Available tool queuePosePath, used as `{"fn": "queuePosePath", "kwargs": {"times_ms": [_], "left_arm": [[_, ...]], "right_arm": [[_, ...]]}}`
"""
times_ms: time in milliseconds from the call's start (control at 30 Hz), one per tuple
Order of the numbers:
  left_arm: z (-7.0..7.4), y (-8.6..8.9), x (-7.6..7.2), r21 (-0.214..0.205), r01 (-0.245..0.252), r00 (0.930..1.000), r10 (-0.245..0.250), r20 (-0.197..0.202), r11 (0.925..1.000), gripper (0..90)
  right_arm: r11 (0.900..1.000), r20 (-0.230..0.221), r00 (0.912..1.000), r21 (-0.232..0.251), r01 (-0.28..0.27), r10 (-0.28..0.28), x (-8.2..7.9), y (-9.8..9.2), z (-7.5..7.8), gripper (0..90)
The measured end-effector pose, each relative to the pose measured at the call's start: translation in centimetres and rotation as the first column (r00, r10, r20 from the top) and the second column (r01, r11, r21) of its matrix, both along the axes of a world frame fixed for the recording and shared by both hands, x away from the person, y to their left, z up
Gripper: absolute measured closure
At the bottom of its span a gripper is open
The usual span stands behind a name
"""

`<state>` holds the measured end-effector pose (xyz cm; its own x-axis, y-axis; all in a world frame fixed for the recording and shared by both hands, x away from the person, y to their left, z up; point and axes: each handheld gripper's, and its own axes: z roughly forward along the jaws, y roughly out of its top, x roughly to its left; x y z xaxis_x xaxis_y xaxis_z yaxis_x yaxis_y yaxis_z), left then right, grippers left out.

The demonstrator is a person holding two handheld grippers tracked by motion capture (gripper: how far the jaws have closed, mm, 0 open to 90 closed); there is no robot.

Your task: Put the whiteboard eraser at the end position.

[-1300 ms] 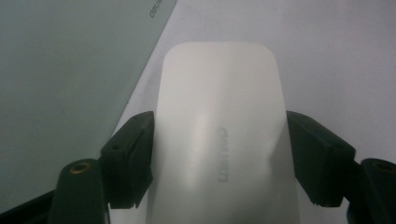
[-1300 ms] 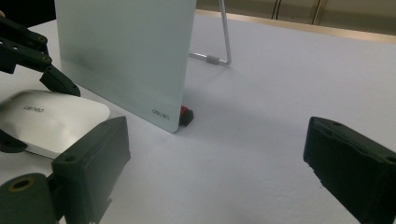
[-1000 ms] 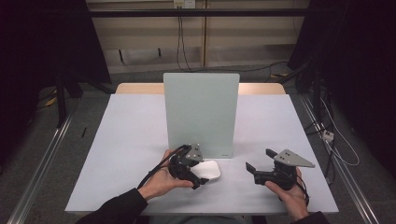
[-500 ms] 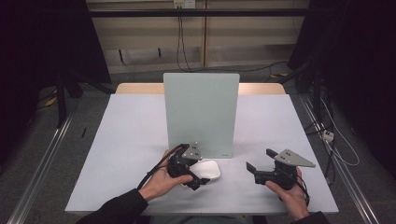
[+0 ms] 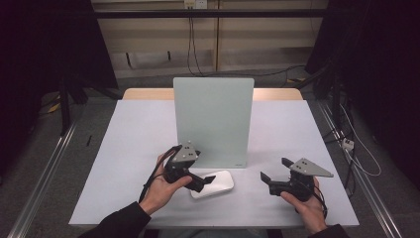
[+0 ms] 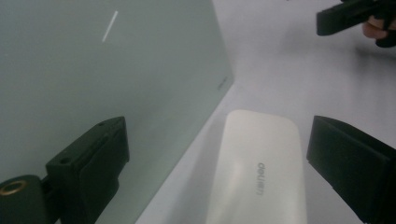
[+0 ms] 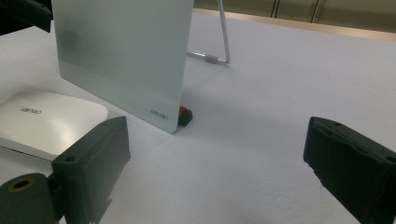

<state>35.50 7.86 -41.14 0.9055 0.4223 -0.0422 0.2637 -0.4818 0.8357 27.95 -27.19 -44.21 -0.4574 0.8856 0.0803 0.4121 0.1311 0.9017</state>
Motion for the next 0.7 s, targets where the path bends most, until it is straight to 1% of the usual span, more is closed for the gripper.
{"fn": "queuePosePath", "kwargs": {"times_ms": [67, 100, 167, 200, 233, 300, 333, 400, 500, 533, 600, 667, 700], "left_arm": [[0.0, 0.6, 0.0, -0.010, -0.024, 0.9997, 0.024, 0.002, 0.9997, 5.7], [0.1, 0.9, 0.0, -0.013, -0.034, 0.9994, 0.034, 0.005, 0.9993, 5.7], [0.1, 1.5, -0.1, -0.023, -0.051, 0.9987, 0.051, -0.001, 0.9984, 5.7], [0.1, 1.9, -0.2, -0.037, -0.058, 0.9983, 0.058, -0.006, 0.9976, 5.7], [0.1, 2.2, -0.2, -0.037, -0.070, 0.9976, 0.069, -0.004, 0.9969, 5.7], [0.1, 3.0, -0.4, -0.050, -0.093, 0.9956, 0.093, 0.005, 0.9944, 5.7], [0.0, 3.4, -0.6, -0.050, -0.107, 0.9940, 0.108, 0.016, 0.9930, 5.7], [-0.3, 4.2, -0.9, -0.056, -0.142, 0.9891, 0.144, 0.030, 0.9882, 5.8], [-0.8, 5.6, -1.2, -0.076, -0.173, 0.9845, 0.175, 0.015, 0.9820, 5.8], [-0.9, 6.1, -1.3, -0.076, -0.181, 0.9830, 0.183, 0.015, 0.9805, 5.8], [-1.0, 7.0, -1.4, -0.083, -0.210, 0.9775, 0.211, 0.008, 0.9742, 5.8], [-1.0, 7.9, -1.6, -0.097, -0.227, 0.9737, 0.228, 0.000, 0.9691, 5.8], [-1.0, 8.3, -1.6, -0.100, -0.232, 0.9724, 0.233, 0.002, 0.9676, 5.9]], "right_arm": [[1.0000, -0.004, 1.0000, -0.003, -0.001, 0.001, -0.1, 0.0, 0.0, 6.9], [1.0000, 0.002, 1.0000, -0.003, -0.001, 0.001, -0.1, 0.0, 0.0, 6.9], [1.0000, 0.001, 1.0000, 0.000, 0.003, -0.003, -0.1, 0.0, 0.0, 6.9], [1.0000, -0.001, 1.0000, -0.002, 0.001, -0.001, -0.1, -0.1, 0.0, 6.9], [1.0000, -0.001, 1.0000, -0.003, 0.001, -0.001, -0.1, -0.1, 0.0, 6.9], [1.0000, -0.002, 1.0000, 0.000, 0.002, -0.002, -0.1, -0.1, 0.0, 6.9], [1.0000, -0.002, 1.0000, 0.000, 0.004, -0.004, -0.1, -0.1, 0.0, 6.9], [1.0000, -0.002, 1.0000, 0.000, 0.004, -0.004, -0.1, -0.1, 0.0, 6.9], [1.0000, -0.002, 1.0000, -0.001, 0.004, -0.004, -0.1, 0.0, 0.0, 6.9], [1.0000, -0.001, 1.0000, -0.004, 0.003, -0.003, -0.1, -0.1, 0.0, 6.9], [1.0000, -0.003, 1.0000, 0.000, 0.006, -0.006, -0.2, -0.1, 0.0, 6.9], [1.0000, -0.001, 1.0000, -0.002, 0.006, -0.006, -0.2, -0.1, 0.0, 6.9], [1.0000, 0.001, 1.0000, -0.002, 0.007, -0.007, -0.2, -0.1, 0.0, 6.9]]}}
